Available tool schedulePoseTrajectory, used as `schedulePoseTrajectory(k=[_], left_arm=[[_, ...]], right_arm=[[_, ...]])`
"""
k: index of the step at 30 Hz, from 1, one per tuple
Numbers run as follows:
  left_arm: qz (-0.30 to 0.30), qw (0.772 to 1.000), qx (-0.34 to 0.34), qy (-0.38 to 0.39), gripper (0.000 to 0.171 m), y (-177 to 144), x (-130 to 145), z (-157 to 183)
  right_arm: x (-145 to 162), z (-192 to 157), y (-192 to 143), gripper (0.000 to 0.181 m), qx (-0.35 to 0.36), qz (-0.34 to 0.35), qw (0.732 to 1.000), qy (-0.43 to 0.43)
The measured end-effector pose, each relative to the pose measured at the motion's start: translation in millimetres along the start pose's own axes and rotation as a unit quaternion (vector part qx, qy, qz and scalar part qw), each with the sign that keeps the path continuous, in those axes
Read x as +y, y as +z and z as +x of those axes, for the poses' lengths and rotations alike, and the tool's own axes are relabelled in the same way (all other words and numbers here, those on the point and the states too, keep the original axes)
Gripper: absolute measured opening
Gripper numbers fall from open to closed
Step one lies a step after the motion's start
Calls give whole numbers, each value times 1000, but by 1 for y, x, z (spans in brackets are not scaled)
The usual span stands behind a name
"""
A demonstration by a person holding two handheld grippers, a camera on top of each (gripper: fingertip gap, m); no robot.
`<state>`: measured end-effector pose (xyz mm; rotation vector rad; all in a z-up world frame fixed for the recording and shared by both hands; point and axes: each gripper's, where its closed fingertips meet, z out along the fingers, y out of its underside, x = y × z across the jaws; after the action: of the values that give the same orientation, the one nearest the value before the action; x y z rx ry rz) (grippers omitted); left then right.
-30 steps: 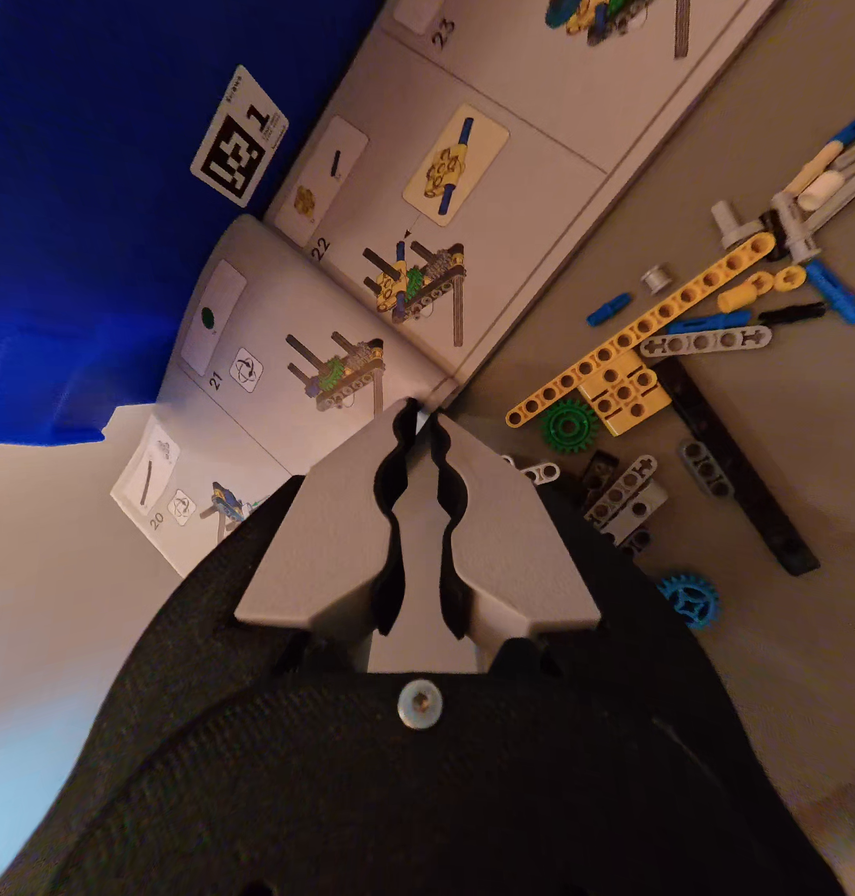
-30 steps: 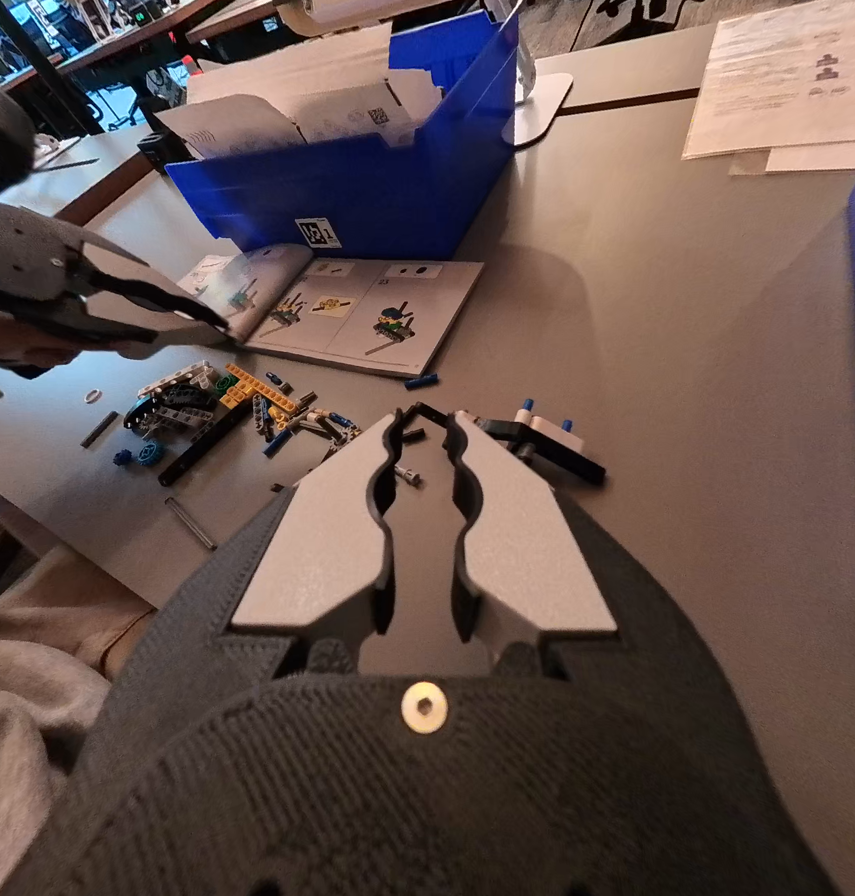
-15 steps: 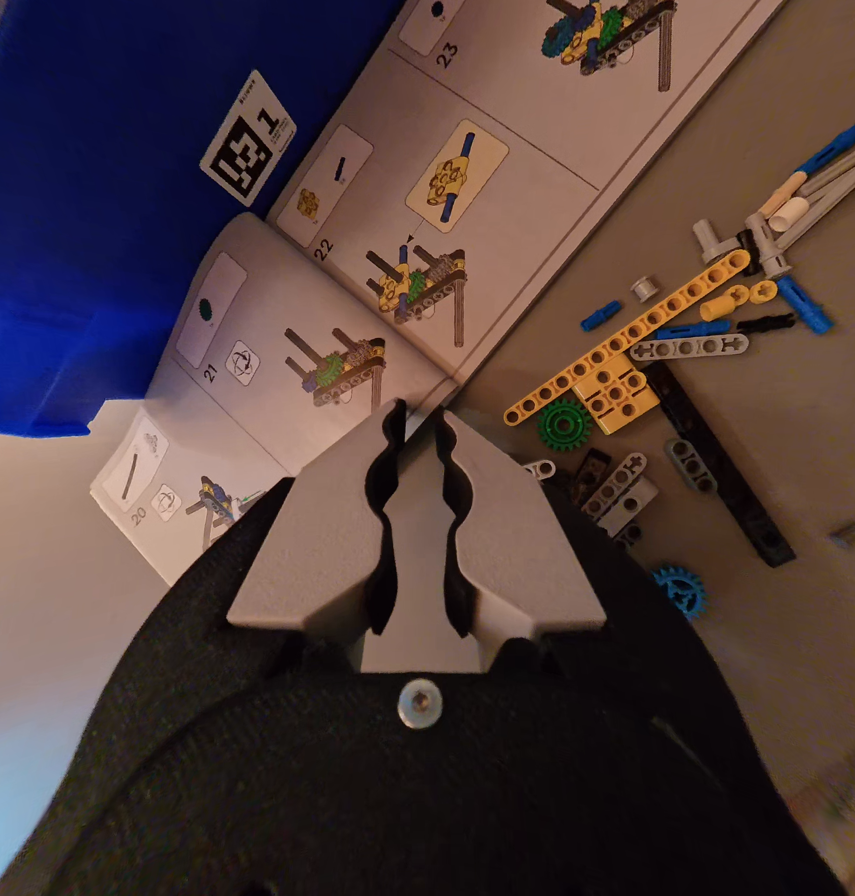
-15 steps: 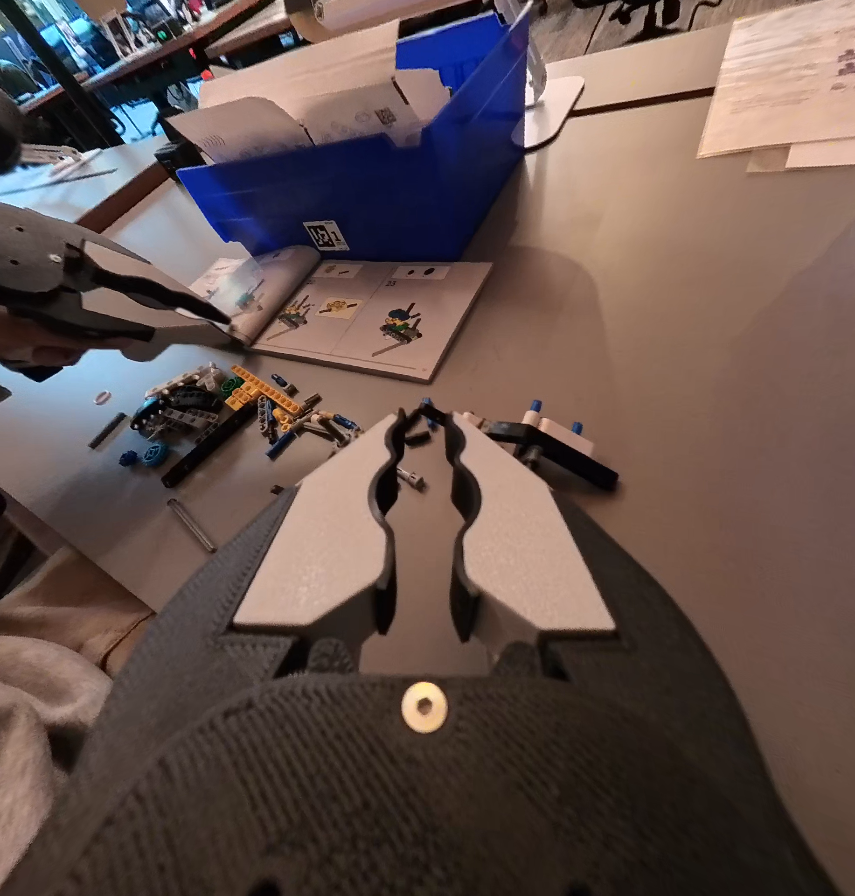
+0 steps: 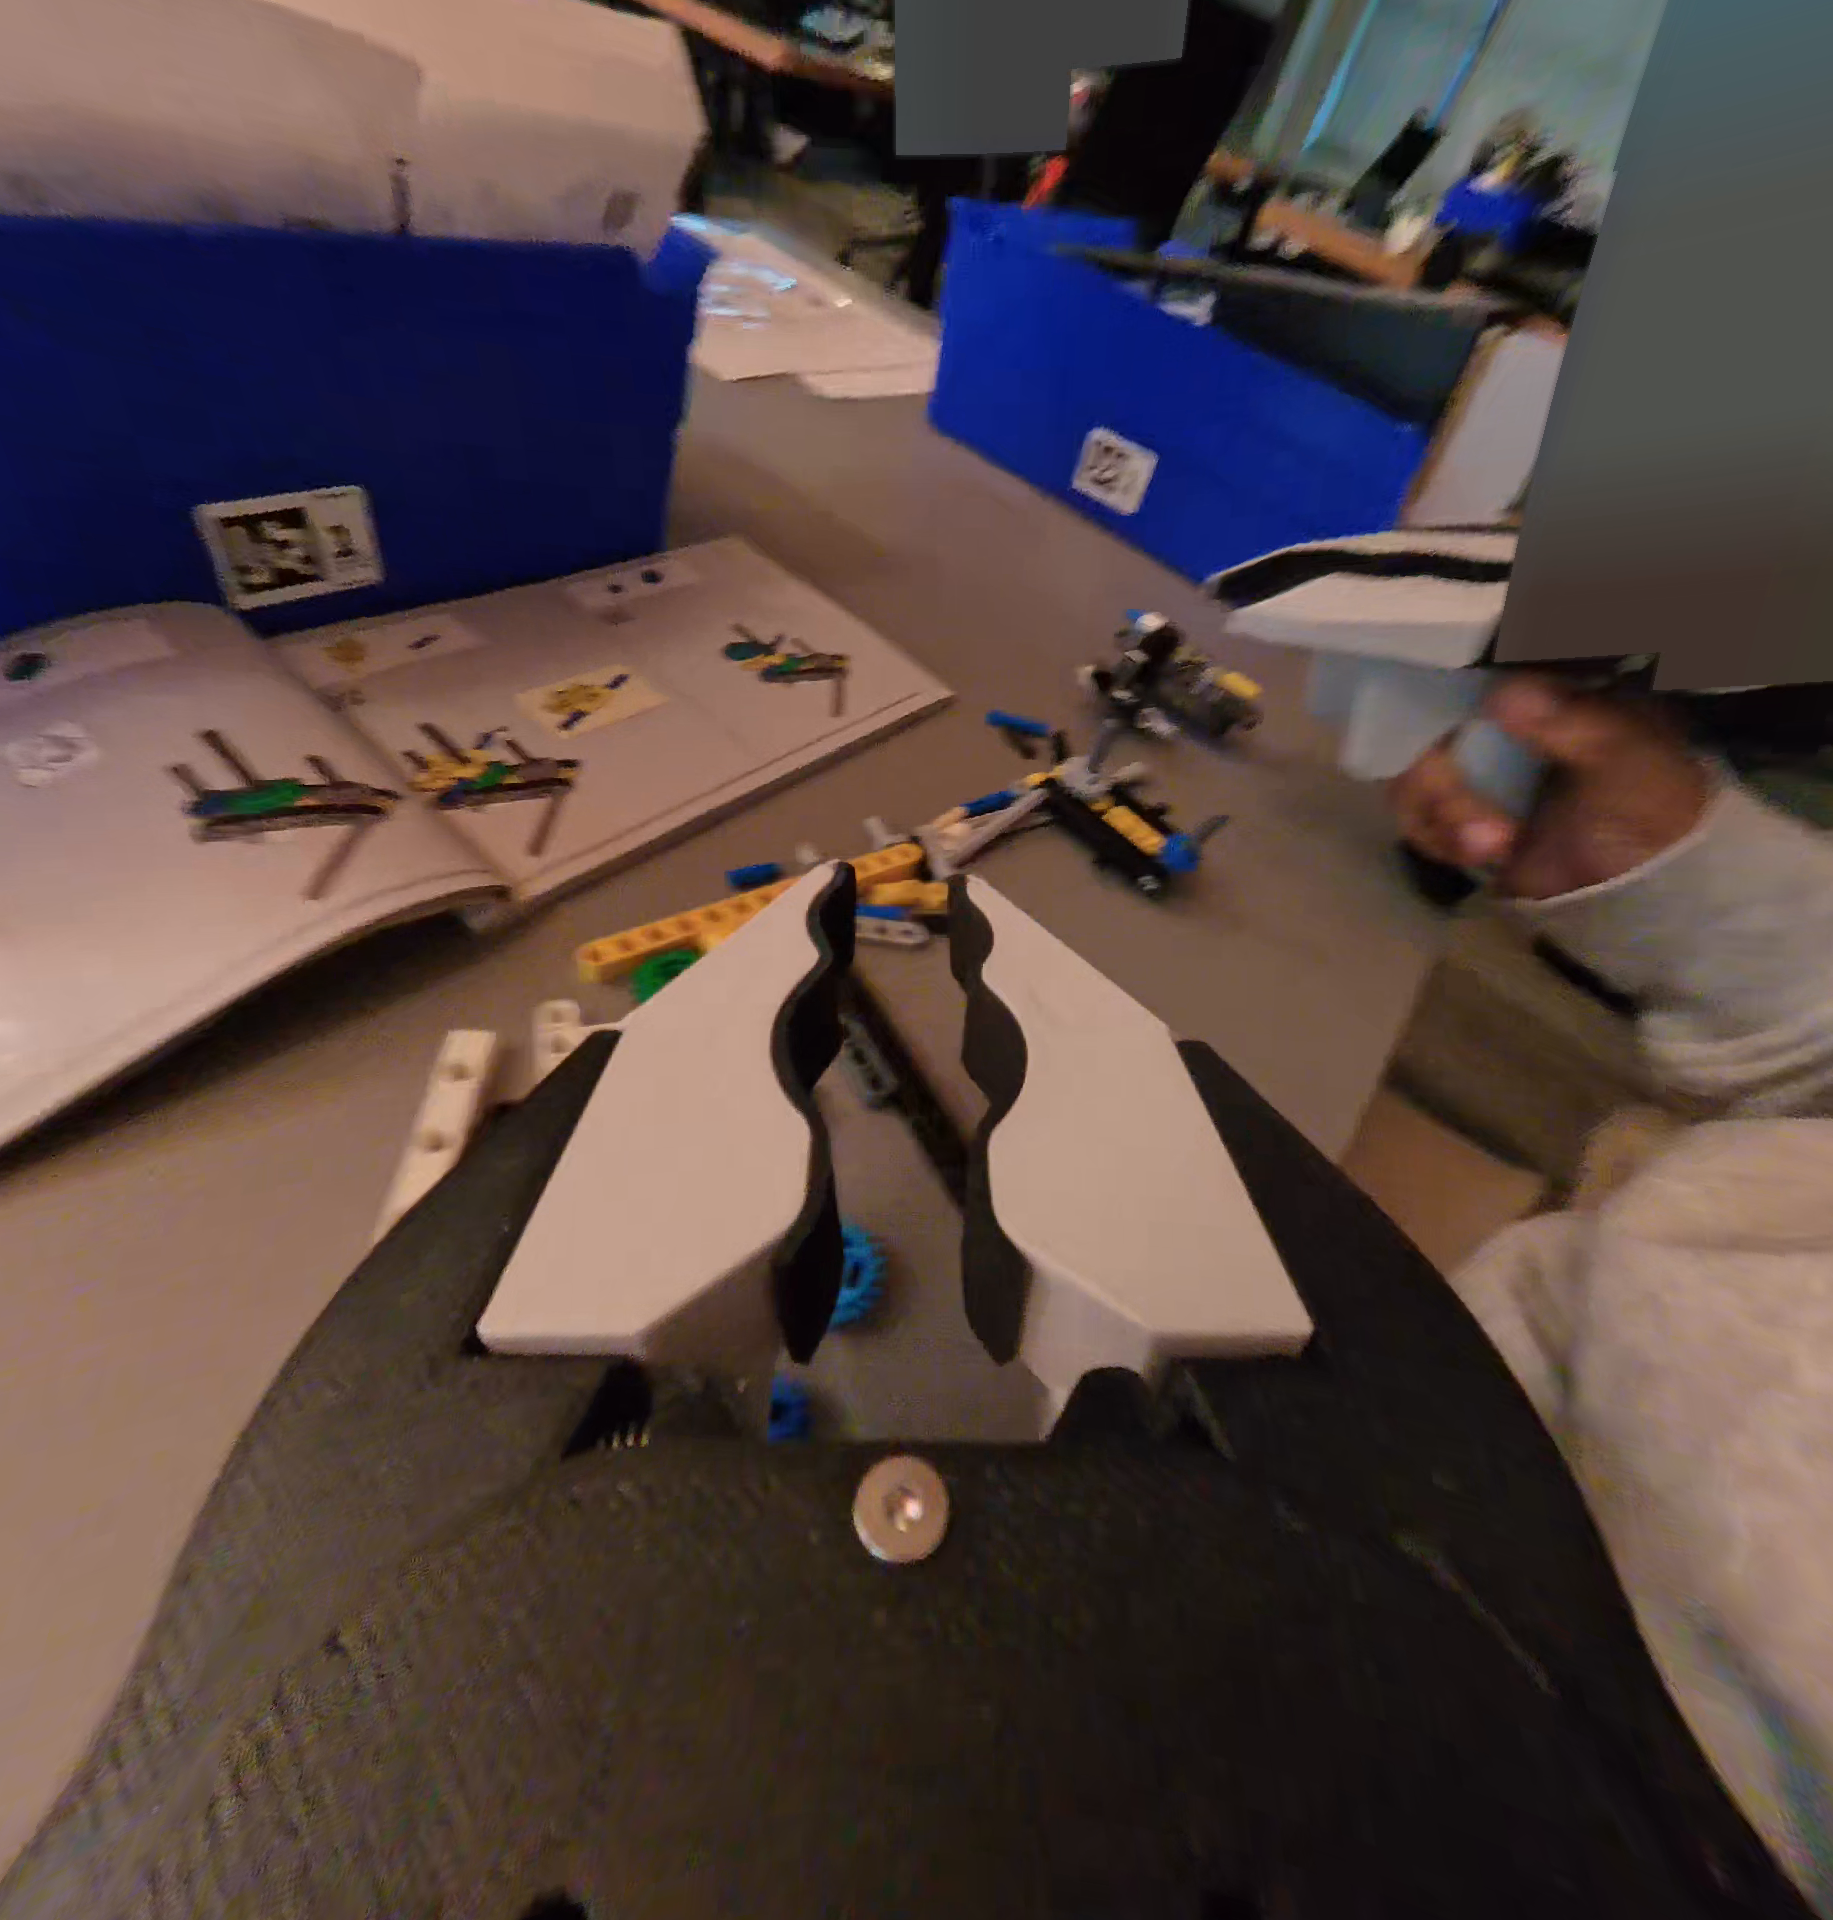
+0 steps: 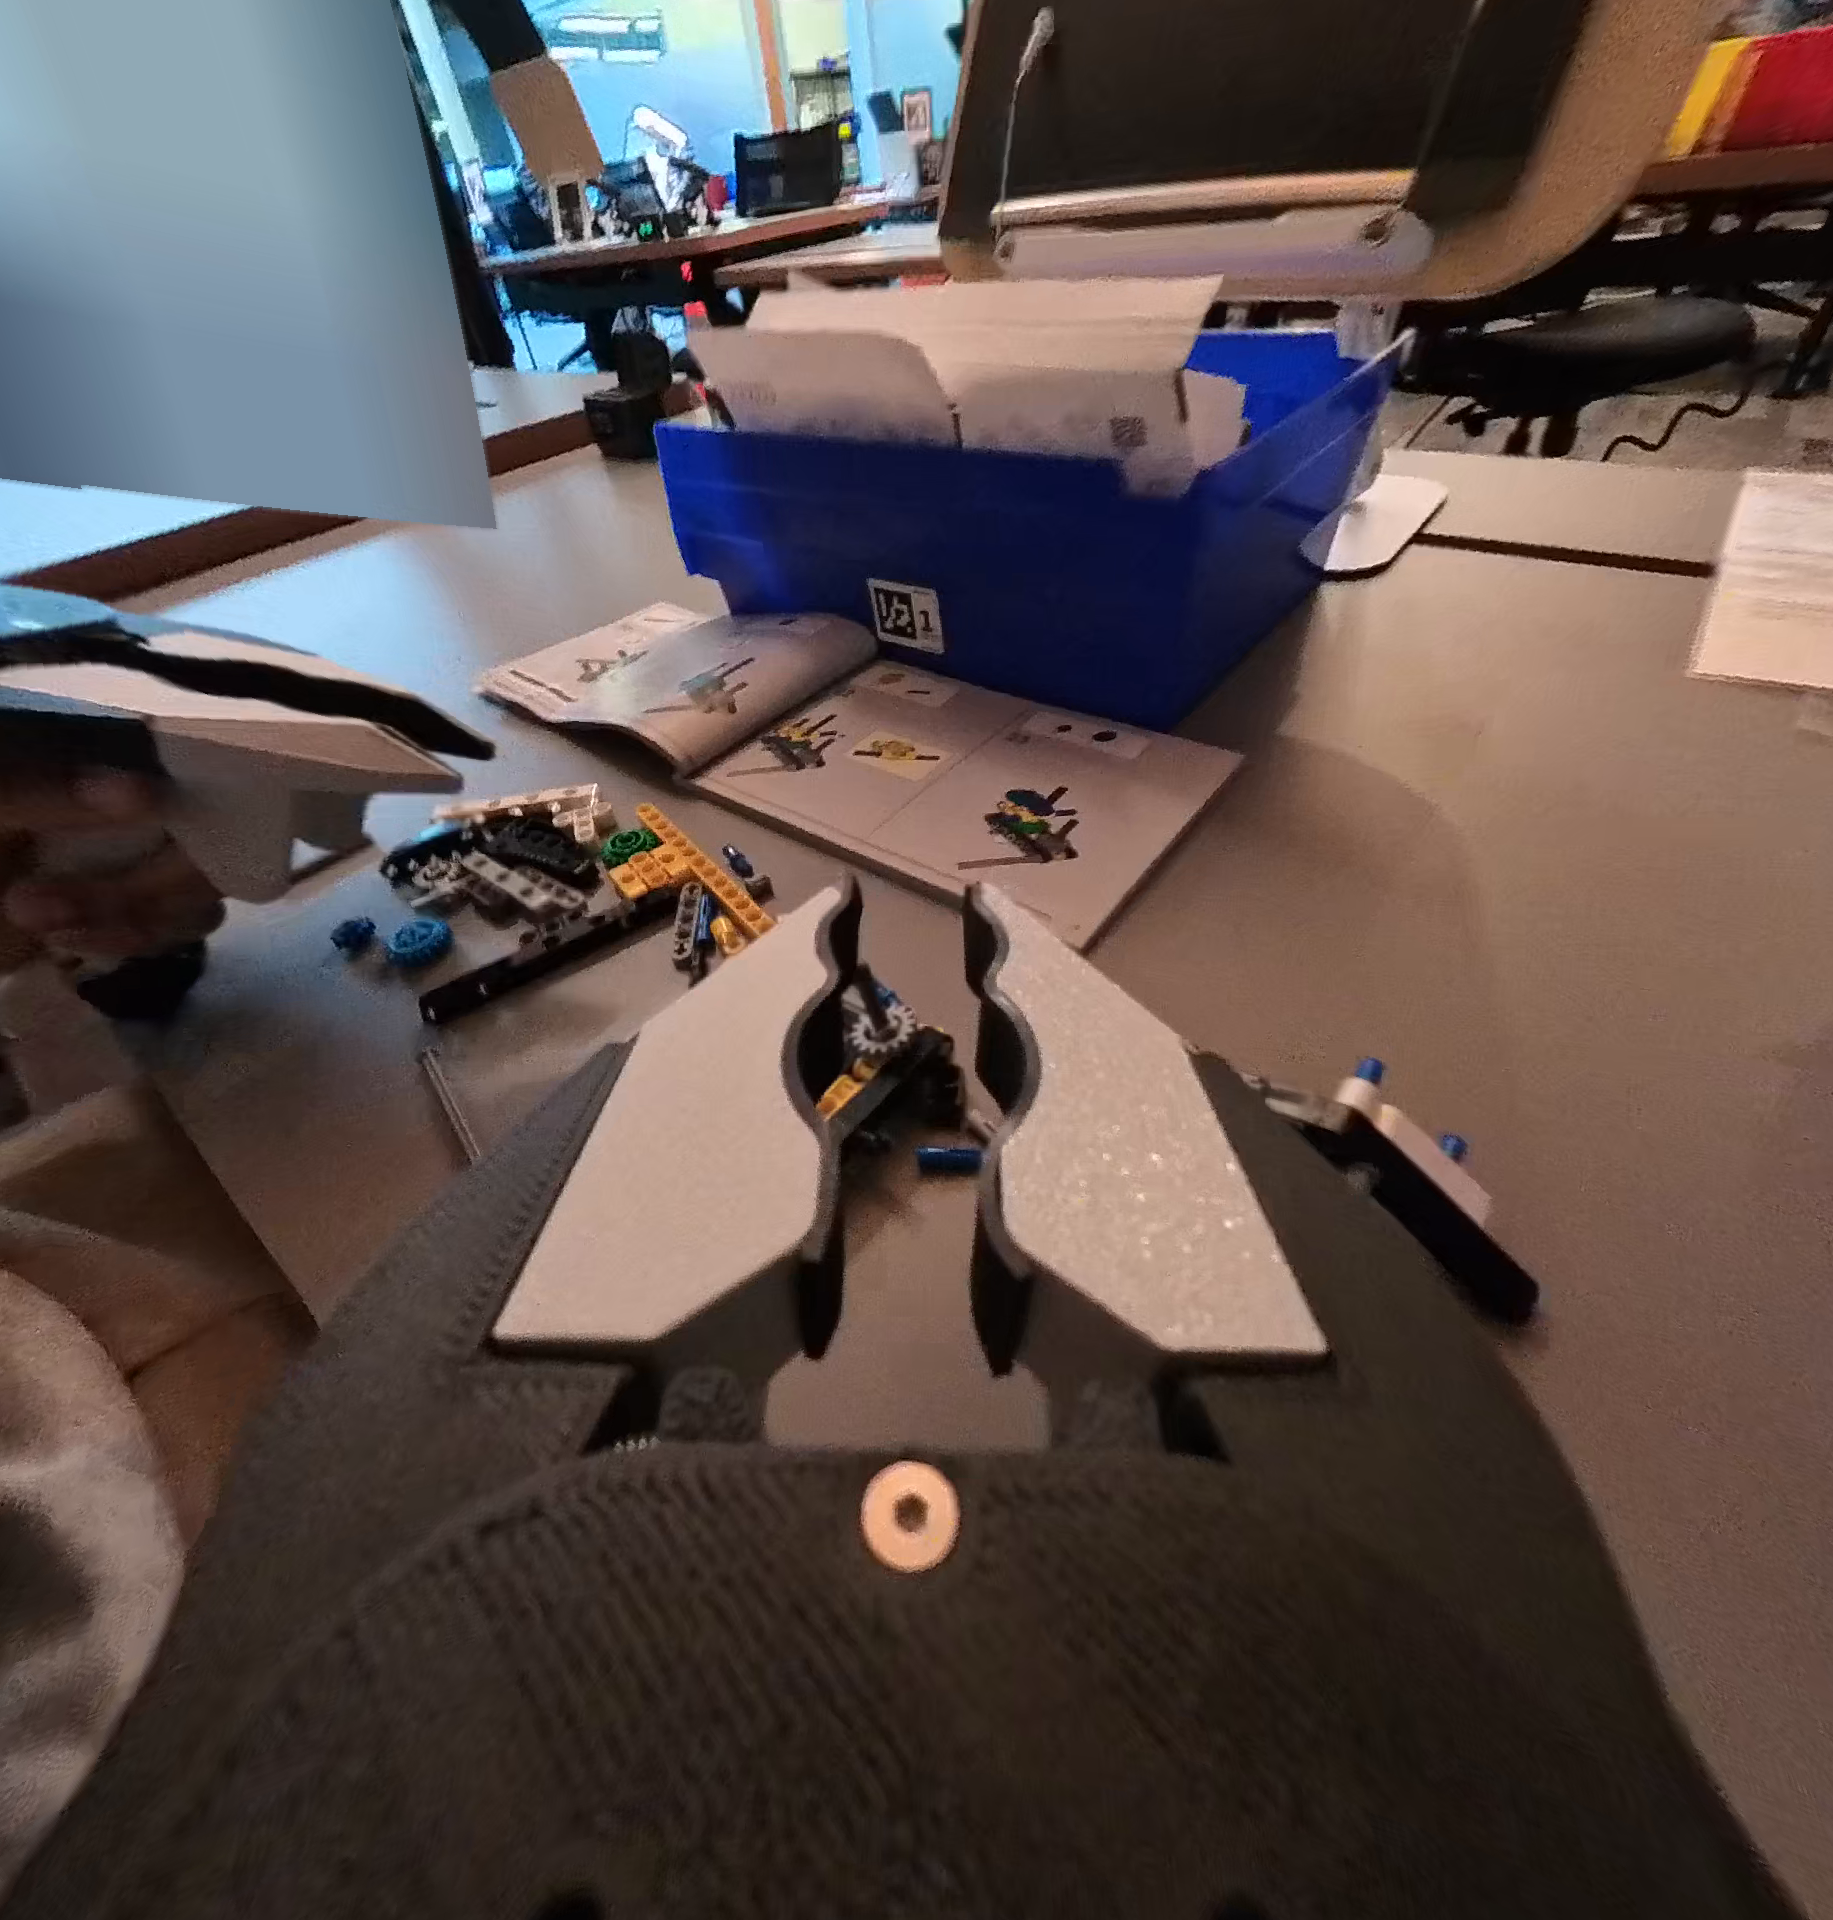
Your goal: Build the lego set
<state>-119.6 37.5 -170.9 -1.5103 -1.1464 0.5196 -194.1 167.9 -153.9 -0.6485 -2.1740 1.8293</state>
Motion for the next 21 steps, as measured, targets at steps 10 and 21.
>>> schedulePoseTrajectory(k=[10,21], left_arm=[[-10,994,91,-52,21,11,7,37],[-58,997,48,-18,0,21,20,35]], right_arm=[[3,4,7,18,7,-11,1000,3],[6,10,9,19,29,-21,999,9]])
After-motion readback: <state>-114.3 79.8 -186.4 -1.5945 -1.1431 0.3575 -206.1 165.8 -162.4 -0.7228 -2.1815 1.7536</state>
